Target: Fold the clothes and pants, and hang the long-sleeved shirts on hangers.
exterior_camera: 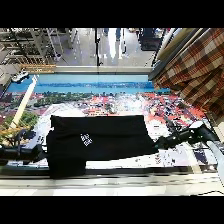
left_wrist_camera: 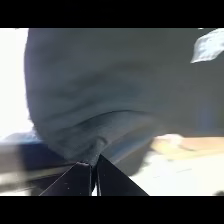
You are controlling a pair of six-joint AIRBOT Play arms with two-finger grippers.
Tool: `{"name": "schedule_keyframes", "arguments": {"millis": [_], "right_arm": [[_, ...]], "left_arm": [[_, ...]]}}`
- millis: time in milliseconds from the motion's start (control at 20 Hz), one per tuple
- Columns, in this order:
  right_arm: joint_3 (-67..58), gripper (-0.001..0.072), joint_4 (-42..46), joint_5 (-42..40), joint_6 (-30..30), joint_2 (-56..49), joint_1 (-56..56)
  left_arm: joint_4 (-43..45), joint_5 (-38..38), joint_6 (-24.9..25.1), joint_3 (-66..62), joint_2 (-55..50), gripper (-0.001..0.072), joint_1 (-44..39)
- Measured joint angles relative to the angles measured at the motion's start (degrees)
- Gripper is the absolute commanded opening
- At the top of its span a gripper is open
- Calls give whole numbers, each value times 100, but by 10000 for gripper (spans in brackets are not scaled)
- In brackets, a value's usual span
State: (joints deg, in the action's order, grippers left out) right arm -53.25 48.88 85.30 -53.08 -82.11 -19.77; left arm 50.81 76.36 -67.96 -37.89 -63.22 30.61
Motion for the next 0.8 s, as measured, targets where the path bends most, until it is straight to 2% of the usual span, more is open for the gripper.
{"name": "schedule_keyframes", "arguments": {"millis": [150, 350, 550, 750, 800], "right_arm": [[-540, 18, 26, -33, -588, 107, 317], [-1401, 18, 44, -568, -1510, -236, 841], [-2277, 19, 59, -1178, -2312, -994, 1047], [-3049, 27, 24, -1565, -2835, -1893, 1123], [-3185, 172, -4, -1628, -2909, -2096, 1143]], "left_arm": [[-752, 271, -4, -682, -313, 5, 9], [-1718, 258, -22, -1515, -1222, 4, -55], [-2638, -142, -83, -2269, -2223, 4, -109], [-3023, -625, -258, -2865, -3088, 5, -291], [-3075, -739, -291, -2949, -3265, 21, -343]]}}
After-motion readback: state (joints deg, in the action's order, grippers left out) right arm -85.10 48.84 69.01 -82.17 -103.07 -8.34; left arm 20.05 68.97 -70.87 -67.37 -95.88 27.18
